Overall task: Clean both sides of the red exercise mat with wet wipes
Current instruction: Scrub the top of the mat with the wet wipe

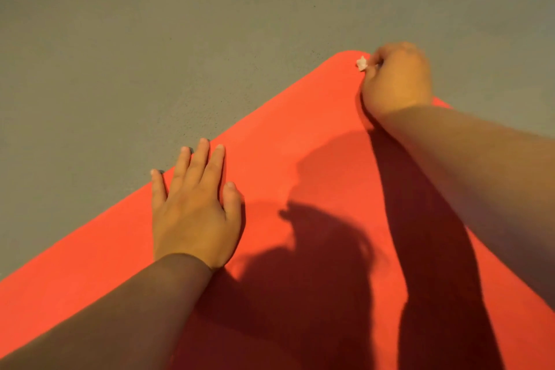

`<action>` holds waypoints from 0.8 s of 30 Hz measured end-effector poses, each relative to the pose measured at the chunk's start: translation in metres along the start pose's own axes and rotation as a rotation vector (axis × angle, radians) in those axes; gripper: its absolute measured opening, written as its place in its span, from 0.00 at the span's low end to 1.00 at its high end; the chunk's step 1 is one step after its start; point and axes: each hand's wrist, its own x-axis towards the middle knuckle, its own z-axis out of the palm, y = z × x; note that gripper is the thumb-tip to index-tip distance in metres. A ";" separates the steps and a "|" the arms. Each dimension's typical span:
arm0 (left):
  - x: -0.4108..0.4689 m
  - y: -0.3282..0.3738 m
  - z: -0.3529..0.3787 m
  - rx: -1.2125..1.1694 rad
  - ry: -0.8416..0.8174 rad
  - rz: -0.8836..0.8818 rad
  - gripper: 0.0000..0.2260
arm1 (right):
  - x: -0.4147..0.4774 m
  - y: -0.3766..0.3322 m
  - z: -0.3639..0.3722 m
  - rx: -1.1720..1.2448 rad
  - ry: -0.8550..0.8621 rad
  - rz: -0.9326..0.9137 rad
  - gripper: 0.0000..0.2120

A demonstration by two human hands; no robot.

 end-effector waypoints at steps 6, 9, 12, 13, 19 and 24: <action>0.002 0.000 0.000 -0.026 0.050 0.127 0.26 | -0.112 -0.083 0.001 0.331 -0.117 -0.487 0.09; 0.004 -0.002 0.001 -0.043 0.070 0.218 0.26 | -0.103 -0.065 -0.008 0.238 -0.122 -0.541 0.11; 0.005 -0.003 0.003 -0.062 0.077 0.243 0.26 | -0.050 0.001 -0.019 0.022 0.006 -0.013 0.14; 0.005 -0.002 0.003 -0.060 0.080 0.247 0.26 | -0.041 0.022 -0.026 -0.003 0.008 0.156 0.14; 0.006 -0.003 0.006 -0.068 0.126 0.267 0.25 | -0.112 -0.044 -0.015 0.215 -0.020 -0.005 0.09; 0.008 -0.006 0.008 -0.109 0.131 0.275 0.24 | -0.173 -0.066 -0.027 0.319 -0.186 -0.364 0.06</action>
